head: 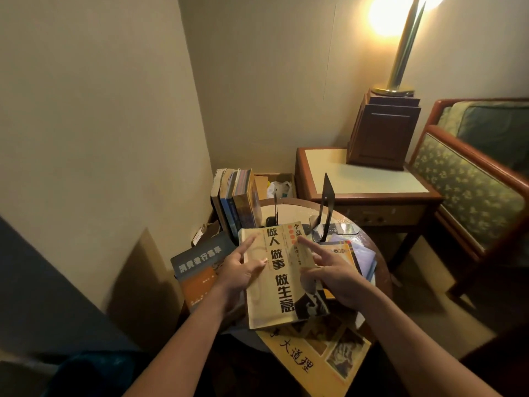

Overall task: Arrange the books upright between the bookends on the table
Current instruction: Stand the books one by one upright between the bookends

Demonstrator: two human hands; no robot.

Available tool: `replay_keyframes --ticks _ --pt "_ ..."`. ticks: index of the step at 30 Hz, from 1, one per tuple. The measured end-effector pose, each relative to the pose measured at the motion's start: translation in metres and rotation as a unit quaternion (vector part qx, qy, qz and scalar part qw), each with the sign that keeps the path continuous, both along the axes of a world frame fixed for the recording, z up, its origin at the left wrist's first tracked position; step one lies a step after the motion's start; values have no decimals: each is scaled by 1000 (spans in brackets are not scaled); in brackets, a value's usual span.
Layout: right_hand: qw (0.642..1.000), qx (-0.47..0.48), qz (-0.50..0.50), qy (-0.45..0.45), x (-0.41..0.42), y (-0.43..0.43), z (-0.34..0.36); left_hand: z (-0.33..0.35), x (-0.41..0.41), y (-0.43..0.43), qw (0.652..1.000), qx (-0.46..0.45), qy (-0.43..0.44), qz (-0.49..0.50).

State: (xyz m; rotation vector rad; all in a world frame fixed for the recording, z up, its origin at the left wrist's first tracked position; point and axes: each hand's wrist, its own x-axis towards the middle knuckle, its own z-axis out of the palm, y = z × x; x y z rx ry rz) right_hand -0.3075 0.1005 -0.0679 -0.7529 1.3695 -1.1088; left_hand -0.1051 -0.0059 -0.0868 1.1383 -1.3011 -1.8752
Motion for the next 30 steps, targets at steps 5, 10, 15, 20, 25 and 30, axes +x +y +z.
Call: replay_keyframes --ticks 5,10,15,20,25,30 --pt "992 -70 0 104 -17 -1 -3 20 -16 5 970 -205 -104 -76" --pt "918 -142 -25 370 -26 -10 0 27 -32 8 880 -422 -207 -66" --pt "826 -238 -58 507 -42 -28 -10 28 -44 8 822 -528 -211 9" --pt "809 -253 -82 524 -39 -33 -11 35 -50 9 816 -550 -175 17" --pt "857 -219 -116 452 -25 -36 0 42 -56 19 852 -505 -136 19" --pt "896 -205 -147 366 -12 -31 10 55 -59 31 916 -389 -96 -6"
